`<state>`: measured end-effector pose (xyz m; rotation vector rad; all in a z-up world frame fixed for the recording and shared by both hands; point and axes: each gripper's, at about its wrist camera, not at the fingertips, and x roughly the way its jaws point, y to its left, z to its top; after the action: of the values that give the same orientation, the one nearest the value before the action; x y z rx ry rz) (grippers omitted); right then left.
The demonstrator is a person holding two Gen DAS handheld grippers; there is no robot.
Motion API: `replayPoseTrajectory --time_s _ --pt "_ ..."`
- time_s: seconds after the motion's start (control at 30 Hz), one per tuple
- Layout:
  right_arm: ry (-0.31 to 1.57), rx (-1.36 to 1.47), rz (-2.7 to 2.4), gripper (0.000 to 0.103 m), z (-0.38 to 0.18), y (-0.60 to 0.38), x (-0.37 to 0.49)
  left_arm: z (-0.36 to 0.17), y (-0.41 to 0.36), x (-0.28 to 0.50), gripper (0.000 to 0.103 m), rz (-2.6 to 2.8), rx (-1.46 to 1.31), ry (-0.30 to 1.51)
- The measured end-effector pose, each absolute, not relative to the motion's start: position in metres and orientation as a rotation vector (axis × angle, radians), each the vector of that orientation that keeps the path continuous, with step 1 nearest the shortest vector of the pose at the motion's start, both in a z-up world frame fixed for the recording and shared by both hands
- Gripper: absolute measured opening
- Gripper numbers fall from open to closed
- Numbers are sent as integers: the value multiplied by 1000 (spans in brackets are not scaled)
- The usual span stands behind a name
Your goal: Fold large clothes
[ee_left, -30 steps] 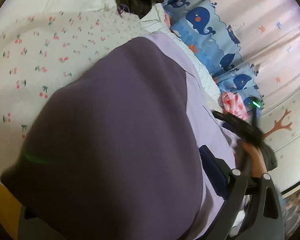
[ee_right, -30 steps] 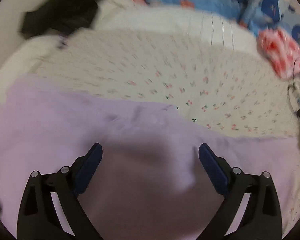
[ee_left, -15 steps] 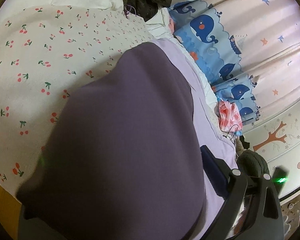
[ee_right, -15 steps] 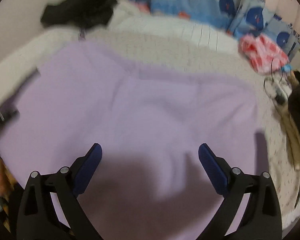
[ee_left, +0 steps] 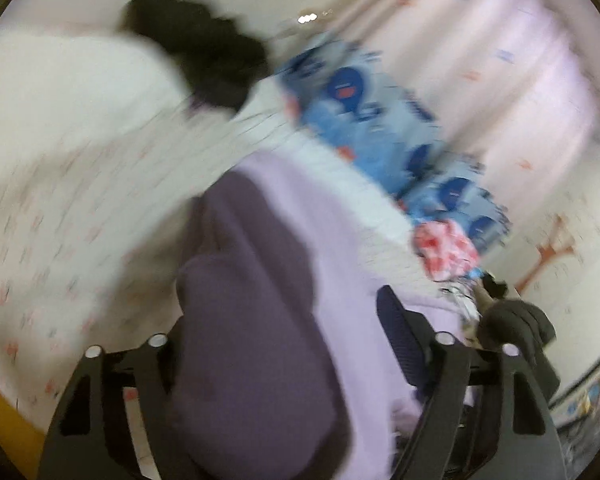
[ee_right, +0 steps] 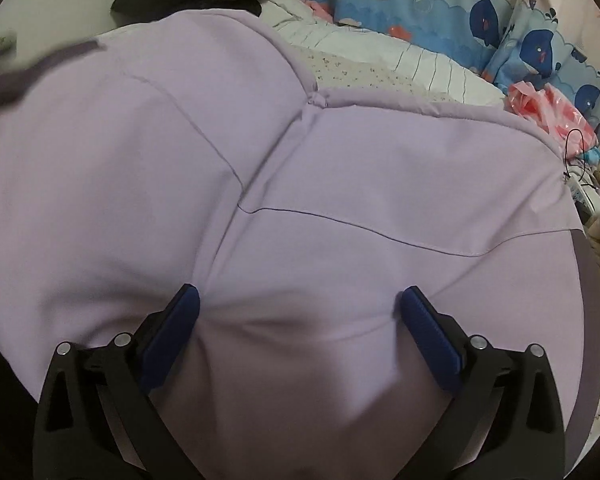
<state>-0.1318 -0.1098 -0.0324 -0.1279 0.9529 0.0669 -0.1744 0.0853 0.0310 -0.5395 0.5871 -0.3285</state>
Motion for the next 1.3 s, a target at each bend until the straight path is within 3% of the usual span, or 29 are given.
replayPoseTrajectory --time_s 0.17,0.47,0.53,0.63,0.7,0.8,0.9,1.13,1.3 --pt "923 -100 90 97 -36 -115 -140 54 66 -180 71 -350 -519 592" --pt "928 -86 139 97 -3 -124 -152 -43 146 -186 72 -242 -830 799" --pt "920 -139 111 97 0 -126 -159 -52 150 -193 85 -228 -839 797" --pt "970 -227 105 97 -22 -114 -162 -61 143 -191 90 -243 -858 807" --pt "989 -251 95 97 -27 -109 -158 -53 127 -185 84 -283 -817 793" --pt "1020 -219 104 97 -31 -114 -152 -21 102 -178 60 -374 -736 745" --pt "1031 -191 122 97 -32 -121 -149 20 71 -173 51 -512 -671 689" --pt "1016 -3 212 97 -12 -160 -163 77 -65 -167 51 -815 -491 665" --pt "891 469 364 96 14 -258 -227 70 -152 -181 51 -913 -317 686"
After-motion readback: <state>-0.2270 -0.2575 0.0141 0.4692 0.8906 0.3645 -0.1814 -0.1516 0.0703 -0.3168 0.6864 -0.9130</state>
